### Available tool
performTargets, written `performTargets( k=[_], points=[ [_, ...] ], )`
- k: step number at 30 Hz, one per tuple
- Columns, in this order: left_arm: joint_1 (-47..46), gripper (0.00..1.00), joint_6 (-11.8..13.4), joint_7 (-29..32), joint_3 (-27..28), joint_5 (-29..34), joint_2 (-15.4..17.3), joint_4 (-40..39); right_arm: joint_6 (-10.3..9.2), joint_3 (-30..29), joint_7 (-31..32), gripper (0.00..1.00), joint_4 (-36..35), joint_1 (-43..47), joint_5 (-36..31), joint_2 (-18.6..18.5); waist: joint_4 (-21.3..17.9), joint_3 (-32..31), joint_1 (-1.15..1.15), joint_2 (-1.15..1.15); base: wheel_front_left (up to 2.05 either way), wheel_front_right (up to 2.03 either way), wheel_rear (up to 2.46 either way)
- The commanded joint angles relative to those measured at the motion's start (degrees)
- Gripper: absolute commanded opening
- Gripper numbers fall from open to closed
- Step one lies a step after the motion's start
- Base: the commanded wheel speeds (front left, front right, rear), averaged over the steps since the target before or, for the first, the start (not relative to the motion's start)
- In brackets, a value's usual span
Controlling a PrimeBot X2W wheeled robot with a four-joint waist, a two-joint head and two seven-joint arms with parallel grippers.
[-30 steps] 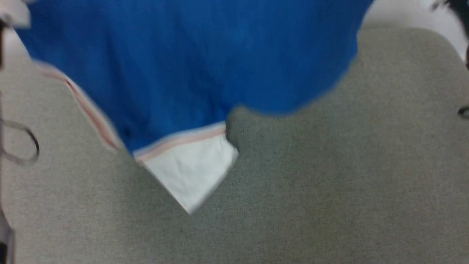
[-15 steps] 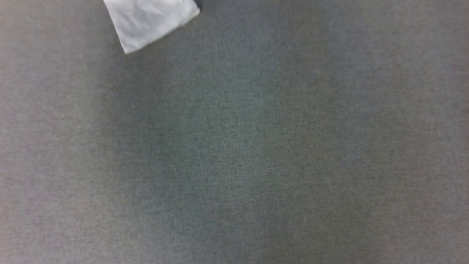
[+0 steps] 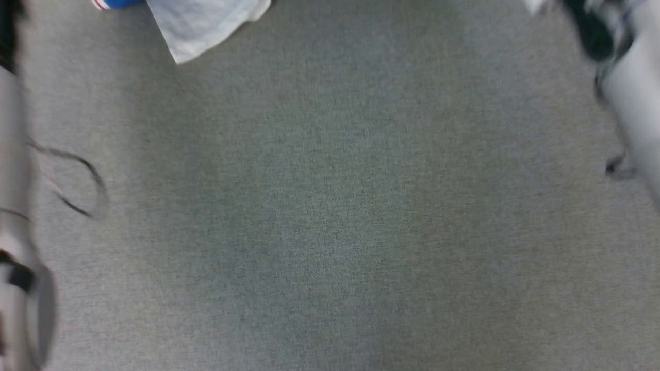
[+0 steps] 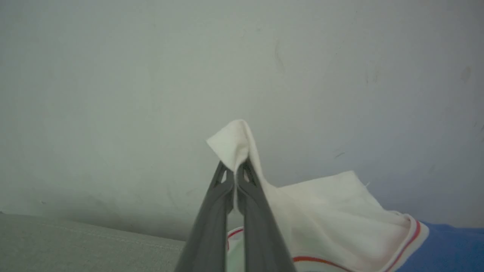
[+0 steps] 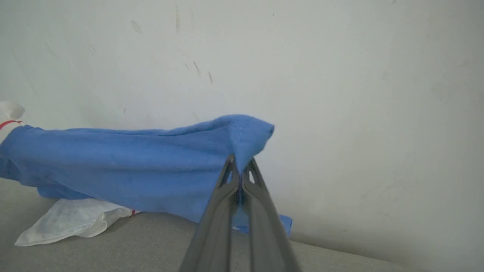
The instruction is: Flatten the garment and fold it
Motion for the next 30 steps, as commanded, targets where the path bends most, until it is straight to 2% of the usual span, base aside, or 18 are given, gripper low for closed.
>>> performTargets(
  k=[1,9,14,17,21,27,30],
  points=[
    [2.23,0.0,-0.42,-0.56,0.63,-1.23,-1.03,0.9,-0.11,1.08,-0.71,0.0,-0.36,2.82,1.1,-0.84,1.84,-5.53,0.0,0.0,0.0,0.0,0.0],
    [20.52,0.0,-1.69,-2.59,0.7,-3.53,-3.89,3.05,-0.11,7.55,-3.15,0.0,-7.52,23.0,7.92,-4.75,2.54,-17.3,0.0,0.0,0.0,0.0,0.0],
    [35.84,0.0,-1.23,-3.13,0.5,-4.06,-4.25,-2.32,-0.11,8.81,-3.61,0.0,-13.99,35.89,9.06,-8.48,2.35,-23.39,0.0,0.0,0.0,0.0,0.0],
    [45.66,0.0,-0.15,-0.58,0.19,-4.43,-3.83,-9.04,-0.11,8.44,-3.25,0.0,-18.25,42.85,8.65,-10.82,2.2,-25.98,0.0,0.0,0.0,0.0,0.0],
    [60.52,0.0,4.57,4.9,1.11,-5.12,-1.87,-24.14,-0.11,6.56,-1.07,0.0,-24.35,51.68,6.92,-13.29,1.79,-28.2,0.0,0.0,0.0,0.0,0.0],
    [85.3,0.0,16.25,16.99,3.24,-5.33,0.36,-54.38,-0.11,0.38,3.13,0.0,-33.35,63.31,2.34,-14.48,0.92,-28.75,0.0,0.0,0.0,0.0,0.0],
    [94.75,0.0,21.15,22.19,3.94,-4.93,1.01,-66.61,-0.11,-4.33,5.21,0.0,-36.87,69.01,0.06,-13.82,1.09,-28.81,0.0,0.0,0.0,0.0,0.0]
  ],
)
